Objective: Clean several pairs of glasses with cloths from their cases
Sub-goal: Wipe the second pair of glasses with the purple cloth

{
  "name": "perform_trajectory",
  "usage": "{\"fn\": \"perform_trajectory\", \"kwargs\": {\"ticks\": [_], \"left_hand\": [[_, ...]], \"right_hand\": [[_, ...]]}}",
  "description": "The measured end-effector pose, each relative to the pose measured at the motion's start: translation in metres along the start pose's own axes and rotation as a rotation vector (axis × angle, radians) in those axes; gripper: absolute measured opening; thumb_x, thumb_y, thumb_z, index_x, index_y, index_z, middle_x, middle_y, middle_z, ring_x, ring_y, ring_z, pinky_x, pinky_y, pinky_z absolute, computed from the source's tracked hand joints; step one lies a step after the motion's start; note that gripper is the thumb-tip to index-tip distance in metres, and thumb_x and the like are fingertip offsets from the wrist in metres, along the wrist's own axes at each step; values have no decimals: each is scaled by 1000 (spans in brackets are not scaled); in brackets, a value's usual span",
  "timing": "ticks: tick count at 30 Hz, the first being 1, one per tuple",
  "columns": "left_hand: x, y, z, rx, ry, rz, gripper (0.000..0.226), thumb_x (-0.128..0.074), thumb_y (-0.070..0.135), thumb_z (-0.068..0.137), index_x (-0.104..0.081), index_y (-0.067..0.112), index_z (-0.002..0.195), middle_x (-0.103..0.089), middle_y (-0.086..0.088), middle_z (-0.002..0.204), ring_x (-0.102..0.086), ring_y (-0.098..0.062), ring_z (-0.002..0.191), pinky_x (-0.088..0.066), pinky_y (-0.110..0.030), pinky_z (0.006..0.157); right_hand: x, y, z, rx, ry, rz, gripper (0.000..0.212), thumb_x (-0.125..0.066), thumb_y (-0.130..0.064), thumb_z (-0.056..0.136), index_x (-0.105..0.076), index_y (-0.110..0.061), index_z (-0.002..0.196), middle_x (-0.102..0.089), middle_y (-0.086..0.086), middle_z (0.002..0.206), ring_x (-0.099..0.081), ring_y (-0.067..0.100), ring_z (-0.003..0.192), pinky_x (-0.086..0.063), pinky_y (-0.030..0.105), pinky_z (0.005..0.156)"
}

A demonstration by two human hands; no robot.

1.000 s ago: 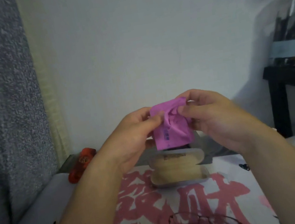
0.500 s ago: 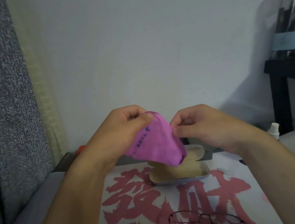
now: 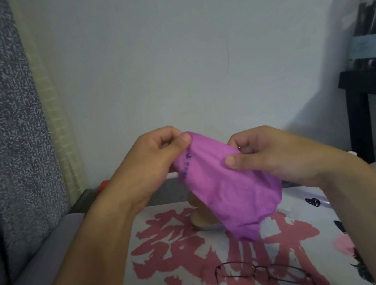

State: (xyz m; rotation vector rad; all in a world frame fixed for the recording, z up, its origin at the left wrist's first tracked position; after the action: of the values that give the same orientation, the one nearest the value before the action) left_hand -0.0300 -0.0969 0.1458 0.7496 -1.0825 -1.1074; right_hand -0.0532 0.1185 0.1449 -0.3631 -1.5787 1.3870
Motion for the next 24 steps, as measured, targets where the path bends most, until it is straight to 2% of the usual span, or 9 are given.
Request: {"fn": "perform_trajectory", "kwargs": {"ticks": [3,7,10,12,14,15,18,20,24], "left_hand": [[-6,4,-1,-91,36,85,23,-58,28,102,-70,13,88,-63,-3,72,-54,-13,63,-46,-26,58],[-19,10,-6,-198,-80,153,18,-60,25,100,-74,17,92,-71,-12,76,-61,-18,64,-52,-33,60],[-18,4,-4,-32,-167,165,18,-68,38,93,-69,20,98,-67,-8,66,-58,-17,55,-46,-29,50],[-9,-9,-6,174,-377,157,36,-78,40,84,-67,19,111,-76,-9,87,-73,-23,74,-60,-40,69],[0,-22,-12,233,-586,151,36,-82,30,82,-72,15,114,-73,-20,109,-70,-38,97,-53,-59,96],[2,-25,-13,216,-599,123,25,-80,26,84,-77,17,107,-73,-19,108,-68,-33,97,-50,-56,100],[7,-30,-4,244,-373,-226,20,-67,16,87,-79,11,102,-75,-16,105,-69,-24,99,-55,-37,96],[6,-30,1,284,-267,-463,23,-58,14,92,-74,6,107,-72,-15,98,-69,-26,90,-58,-40,88],[-2,-25,1,373,-220,-470,33,-40,20,104,-70,6,103,-68,-11,80,-68,-25,69,-57,-44,76]], "right_hand": [[-2,2,1,1,-17,-31,23,-68,-33,93,-66,-10,96,-75,8,92,-72,22,80,-55,28,62],[-20,0,9,44,-19,144,29,-69,-26,94,-66,-10,118,-76,9,105,-75,20,93,-60,26,79],[-25,8,16,-29,35,85,27,-73,-26,93,-72,-2,104,-75,9,85,-70,18,70,-53,22,58],[-18,14,15,-85,96,137,27,-70,-28,95,-74,-3,103,-76,15,90,-69,25,72,-55,29,60],[-6,16,12,-95,176,248,24,-63,-25,100,-71,-2,101,-73,18,91,-69,29,76,-57,37,68],[0,15,10,-92,216,285,24,-59,-25,102,-70,-3,99,-72,17,89,-69,29,76,-57,39,70],[12,17,8,-106,294,280,31,-51,-28,106,-71,-4,102,-76,17,95,-74,34,82,-61,44,77],[14,22,11,-129,362,252,30,-54,-30,105,-72,-6,101,-74,25,100,-73,38,87,-59,55,84],[17,26,11,-153,263,379,22,-65,-19,97,-70,-1,108,-73,25,109,-72,34,95,-61,46,82]]}}
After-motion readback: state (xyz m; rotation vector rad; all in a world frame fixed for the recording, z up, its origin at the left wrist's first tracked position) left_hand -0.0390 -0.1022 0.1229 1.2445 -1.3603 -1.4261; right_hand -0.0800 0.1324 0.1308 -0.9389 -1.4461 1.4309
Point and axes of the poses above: each hand's wrist, its own z-axis towards the middle knuckle, its own x-axis out of the back of the hand, y = z × x, the point moved 3 cm from there along z, towards the middle knuckle
